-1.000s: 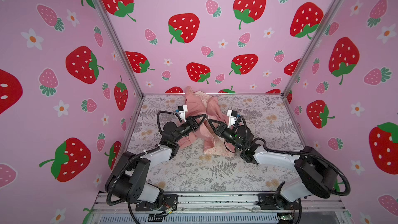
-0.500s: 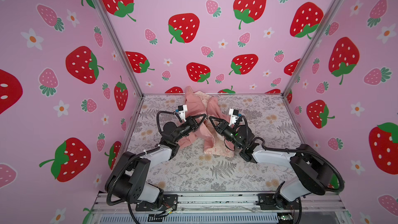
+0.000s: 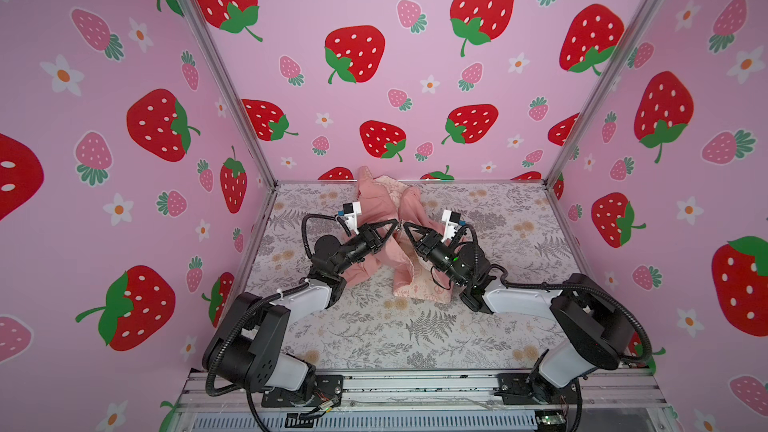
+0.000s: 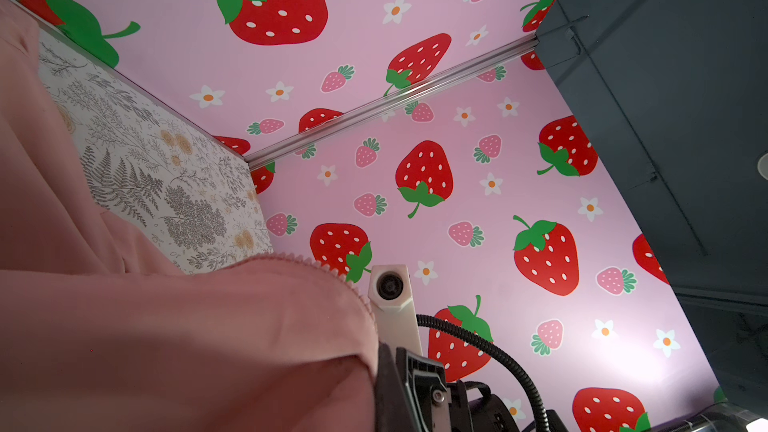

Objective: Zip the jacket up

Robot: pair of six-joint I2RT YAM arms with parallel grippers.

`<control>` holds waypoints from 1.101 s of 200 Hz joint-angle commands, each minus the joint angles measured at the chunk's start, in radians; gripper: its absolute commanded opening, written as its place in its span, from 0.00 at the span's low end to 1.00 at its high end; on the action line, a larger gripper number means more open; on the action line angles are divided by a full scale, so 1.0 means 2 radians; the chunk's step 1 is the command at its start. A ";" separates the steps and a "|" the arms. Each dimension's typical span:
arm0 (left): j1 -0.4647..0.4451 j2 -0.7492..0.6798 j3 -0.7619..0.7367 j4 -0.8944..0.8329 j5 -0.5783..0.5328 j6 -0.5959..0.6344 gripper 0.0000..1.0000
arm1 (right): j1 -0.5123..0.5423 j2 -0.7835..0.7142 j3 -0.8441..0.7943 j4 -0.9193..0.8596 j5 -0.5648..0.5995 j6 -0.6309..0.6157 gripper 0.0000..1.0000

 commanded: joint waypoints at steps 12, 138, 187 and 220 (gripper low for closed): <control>-0.002 0.000 0.005 0.044 0.008 -0.008 0.00 | -0.003 0.004 0.009 0.035 0.010 0.014 0.29; -0.003 -0.005 0.005 0.034 0.007 -0.004 0.00 | -0.003 0.013 0.026 0.035 -0.005 0.007 0.21; -0.003 -0.007 0.005 0.032 0.007 -0.004 0.00 | -0.003 0.013 0.025 0.034 -0.005 0.002 0.12; -0.003 -0.008 0.007 0.033 0.004 -0.008 0.00 | -0.003 0.008 0.024 0.023 -0.007 -0.010 0.01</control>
